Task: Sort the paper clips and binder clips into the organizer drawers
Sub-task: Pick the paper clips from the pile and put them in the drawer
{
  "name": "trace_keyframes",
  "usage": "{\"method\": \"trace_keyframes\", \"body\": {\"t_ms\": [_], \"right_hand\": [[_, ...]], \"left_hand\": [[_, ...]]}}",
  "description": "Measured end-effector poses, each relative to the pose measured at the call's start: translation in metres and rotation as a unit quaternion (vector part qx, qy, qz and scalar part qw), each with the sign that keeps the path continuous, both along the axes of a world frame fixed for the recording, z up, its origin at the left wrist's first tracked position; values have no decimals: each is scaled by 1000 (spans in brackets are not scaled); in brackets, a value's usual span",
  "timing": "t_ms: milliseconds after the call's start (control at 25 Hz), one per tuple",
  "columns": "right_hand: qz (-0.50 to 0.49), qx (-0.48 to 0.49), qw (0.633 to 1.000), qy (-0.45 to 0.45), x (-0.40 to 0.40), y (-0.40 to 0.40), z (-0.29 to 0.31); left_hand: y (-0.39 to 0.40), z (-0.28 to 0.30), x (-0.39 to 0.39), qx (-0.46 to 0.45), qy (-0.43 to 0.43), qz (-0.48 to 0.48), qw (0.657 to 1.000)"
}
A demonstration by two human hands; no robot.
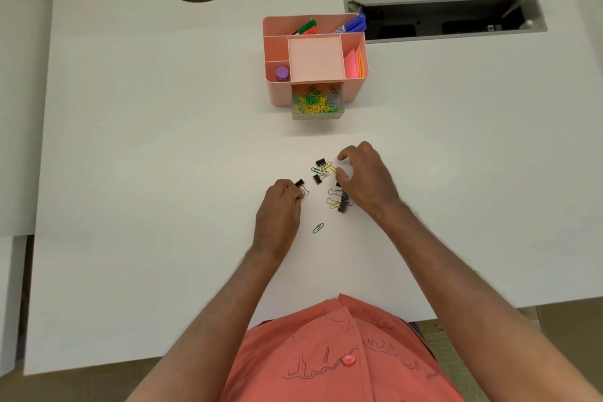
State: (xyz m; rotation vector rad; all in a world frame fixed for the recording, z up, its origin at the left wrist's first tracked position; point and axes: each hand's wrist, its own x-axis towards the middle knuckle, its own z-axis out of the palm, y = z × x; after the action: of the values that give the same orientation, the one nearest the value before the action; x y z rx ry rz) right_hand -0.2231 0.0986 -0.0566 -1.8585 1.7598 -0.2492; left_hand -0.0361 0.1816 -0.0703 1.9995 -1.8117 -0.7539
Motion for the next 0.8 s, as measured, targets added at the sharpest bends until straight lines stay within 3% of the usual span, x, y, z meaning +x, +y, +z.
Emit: {"method": "trace_keyframes", "body": {"t_ms": [320,560,800], "right_hand": [[-10,38,999,32,13,-2,0],[27,77,993,84,6,-12,4],[6,48,998,30,-7,-12,3]], "left_hand": [[-9,3,-4,3,-53,-14,998],[-17,3,-8,25,-46,-1,999],[-20,3,-7,49,-7,30,998]]}}
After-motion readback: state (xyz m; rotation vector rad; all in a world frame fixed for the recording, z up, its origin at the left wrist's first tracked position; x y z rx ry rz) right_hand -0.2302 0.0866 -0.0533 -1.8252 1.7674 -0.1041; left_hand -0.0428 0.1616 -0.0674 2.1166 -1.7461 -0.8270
